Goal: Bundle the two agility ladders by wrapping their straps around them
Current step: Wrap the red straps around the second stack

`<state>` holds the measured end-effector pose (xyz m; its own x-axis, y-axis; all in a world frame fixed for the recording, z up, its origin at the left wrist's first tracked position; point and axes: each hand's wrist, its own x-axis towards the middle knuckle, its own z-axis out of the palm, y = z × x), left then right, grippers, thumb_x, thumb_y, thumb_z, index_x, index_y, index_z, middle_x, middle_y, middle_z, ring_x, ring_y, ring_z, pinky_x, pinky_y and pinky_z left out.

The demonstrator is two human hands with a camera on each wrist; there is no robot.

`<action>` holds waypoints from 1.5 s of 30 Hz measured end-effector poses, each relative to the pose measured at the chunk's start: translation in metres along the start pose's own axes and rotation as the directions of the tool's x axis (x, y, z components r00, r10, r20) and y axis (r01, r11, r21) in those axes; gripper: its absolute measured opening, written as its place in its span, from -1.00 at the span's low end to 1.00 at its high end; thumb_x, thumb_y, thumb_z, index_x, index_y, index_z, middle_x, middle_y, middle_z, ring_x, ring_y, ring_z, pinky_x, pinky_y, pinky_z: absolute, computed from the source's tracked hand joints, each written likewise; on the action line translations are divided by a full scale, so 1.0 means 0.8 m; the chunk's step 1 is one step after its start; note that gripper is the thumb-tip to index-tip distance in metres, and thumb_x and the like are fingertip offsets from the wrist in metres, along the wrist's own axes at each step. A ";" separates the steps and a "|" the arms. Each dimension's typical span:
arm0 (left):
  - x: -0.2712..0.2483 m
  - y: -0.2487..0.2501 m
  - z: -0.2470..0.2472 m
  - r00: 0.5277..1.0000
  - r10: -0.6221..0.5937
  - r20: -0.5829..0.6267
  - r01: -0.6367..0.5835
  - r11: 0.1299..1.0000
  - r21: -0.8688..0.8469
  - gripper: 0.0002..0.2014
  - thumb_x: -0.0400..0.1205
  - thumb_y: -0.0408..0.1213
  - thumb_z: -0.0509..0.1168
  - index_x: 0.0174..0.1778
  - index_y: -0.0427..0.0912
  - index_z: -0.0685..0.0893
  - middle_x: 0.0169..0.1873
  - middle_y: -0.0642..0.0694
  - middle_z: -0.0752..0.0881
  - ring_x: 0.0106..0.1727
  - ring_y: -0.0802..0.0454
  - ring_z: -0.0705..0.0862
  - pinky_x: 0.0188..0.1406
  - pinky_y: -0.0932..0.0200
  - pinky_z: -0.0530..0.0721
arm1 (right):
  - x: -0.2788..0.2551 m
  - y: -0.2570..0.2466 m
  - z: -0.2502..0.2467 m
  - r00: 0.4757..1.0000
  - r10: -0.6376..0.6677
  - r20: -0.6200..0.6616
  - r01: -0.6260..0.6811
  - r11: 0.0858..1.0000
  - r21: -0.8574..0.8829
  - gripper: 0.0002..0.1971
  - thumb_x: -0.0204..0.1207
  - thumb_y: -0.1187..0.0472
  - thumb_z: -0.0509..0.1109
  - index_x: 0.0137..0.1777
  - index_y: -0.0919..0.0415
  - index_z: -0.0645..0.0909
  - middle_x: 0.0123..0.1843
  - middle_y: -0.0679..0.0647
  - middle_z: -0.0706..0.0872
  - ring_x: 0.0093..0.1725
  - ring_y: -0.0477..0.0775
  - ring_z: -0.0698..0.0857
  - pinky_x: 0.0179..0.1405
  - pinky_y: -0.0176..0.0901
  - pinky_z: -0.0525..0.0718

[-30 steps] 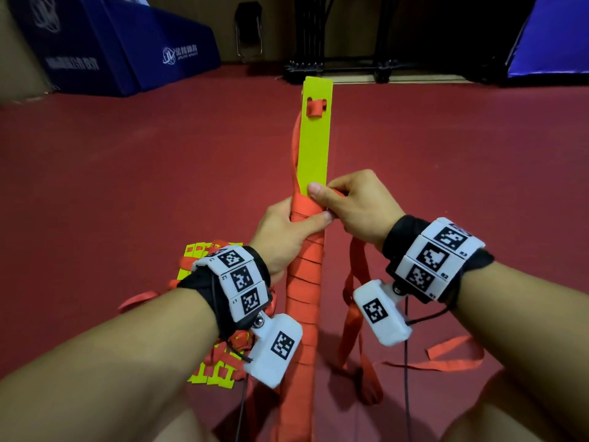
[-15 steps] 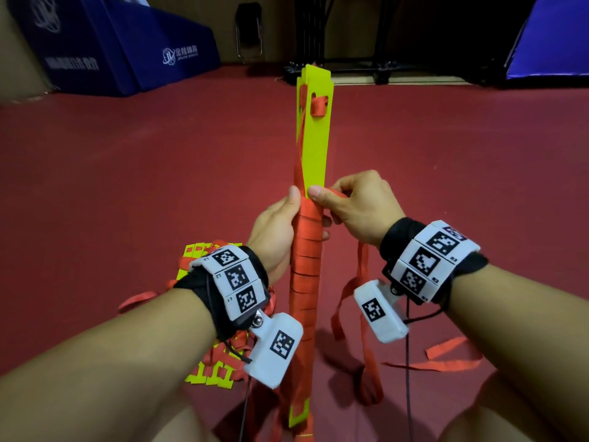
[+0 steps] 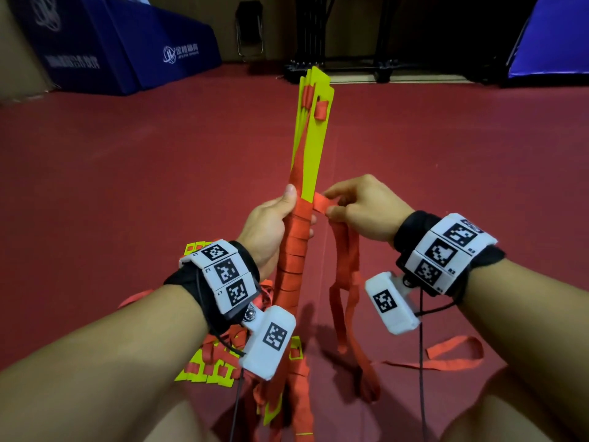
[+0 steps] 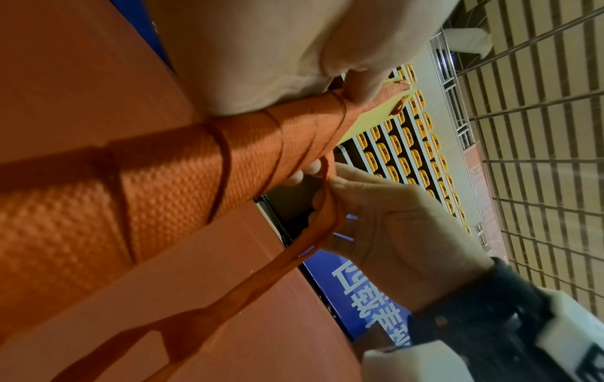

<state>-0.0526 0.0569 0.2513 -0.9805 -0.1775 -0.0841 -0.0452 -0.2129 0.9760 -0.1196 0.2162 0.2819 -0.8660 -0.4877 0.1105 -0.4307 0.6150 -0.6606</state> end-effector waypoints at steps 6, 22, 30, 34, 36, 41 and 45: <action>0.001 0.001 0.001 1.000 0.008 -0.016 -0.008 1.000 -0.017 -0.42 0.83 0.02 0.09 0.24 -0.54 0.66 -0.29 -0.24 0.70 -0.34 -0.09 0.63 -0.12 -0.11 0.65 | -0.006 -0.007 0.004 0.993 -0.077 -0.095 0.071 0.995 -0.063 -0.78 0.55 0.03 0.51 -0.20 0.15 0.67 -0.27 0.00 0.78 -0.20 0.01 0.70 -0.17 -0.17 0.58; -0.007 0.003 0.005 0.999 0.035 0.020 -0.036 0.999 0.029 -0.59 0.83 -0.04 0.13 -0.01 -0.28 0.74 -0.39 -0.10 0.71 -0.31 -0.06 0.60 -0.18 -0.02 0.60 | -0.005 -0.007 0.004 1.000 -0.025 0.009 0.025 1.000 0.012 -0.73 0.53 0.07 0.52 -0.34 0.18 0.82 -0.65 -0.11 0.50 -0.58 -0.15 0.44 -0.48 -0.31 0.34; -0.008 0.004 0.007 0.999 0.039 0.002 -0.039 0.999 0.020 -0.61 0.81 -0.03 0.17 0.00 -0.26 0.77 -0.23 -0.16 0.80 -0.28 -0.09 0.64 -0.17 -0.06 0.61 | 0.004 0.000 0.011 0.998 0.032 -0.056 -0.030 0.999 0.030 -0.83 0.34 0.26 0.61 -0.24 0.13 0.64 -0.23 0.08 0.83 -0.27 0.09 0.77 -0.14 0.07 0.78; -0.009 0.006 0.008 0.998 0.060 0.033 -0.061 0.998 0.028 -0.59 0.82 -0.05 0.15 0.05 -0.31 0.76 -0.07 -0.28 0.79 -0.28 -0.04 0.66 -0.23 -0.02 0.64 | 0.004 -0.001 0.009 0.995 0.018 -0.101 -0.018 1.000 -0.002 -0.61 0.22 0.27 0.67 -0.17 0.05 0.48 -0.12 0.05 0.76 -0.16 0.14 0.66 -0.12 0.02 0.67; -0.010 0.006 0.008 0.997 0.064 0.044 -0.065 0.998 0.011 -0.58 0.82 -0.07 0.14 0.04 -0.35 0.74 -0.17 -0.27 0.76 -0.32 -0.02 0.66 -0.28 0.01 0.64 | 0.005 0.000 0.008 0.996 0.013 -0.086 -0.007 0.997 0.075 -0.57 0.20 0.18 0.72 -0.17 0.04 0.46 -0.15 0.06 0.77 -0.20 0.05 0.62 -0.13 0.05 0.65; -0.009 0.005 0.003 0.997 0.067 0.035 -0.067 0.998 0.016 -0.62 0.82 -0.04 0.16 0.09 -0.25 0.77 -0.09 -0.24 0.83 -0.27 -0.01 0.70 -0.13 -0.08 0.67 | 0.008 0.001 0.013 0.993 0.057 -0.102 -0.029 0.966 0.258 -0.74 0.58 -0.07 0.43 -0.23 0.06 0.57 -0.26 -0.04 0.76 -0.28 -0.03 0.58 -0.17 0.00 0.52; -0.013 0.007 0.007 0.996 0.065 0.067 -0.067 0.997 0.036 -0.62 0.83 -0.07 0.13 0.11 -0.24 0.77 0.01 -0.29 0.82 -0.28 0.04 0.70 -0.26 0.02 0.67 | 0.007 0.001 0.009 0.988 0.085 -0.127 -0.064 0.985 0.160 -0.73 0.62 0.04 0.39 -0.28 0.13 0.61 -0.29 0.02 0.76 -0.29 0.00 0.61 -0.19 -0.08 0.54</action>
<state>-0.0433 0.0627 0.2590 -0.9920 -0.1258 -0.0072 0.0138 -0.1654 0.9861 -0.1234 0.2096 0.2764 -0.9246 -0.3513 0.1471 -0.3279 0.5377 -0.7768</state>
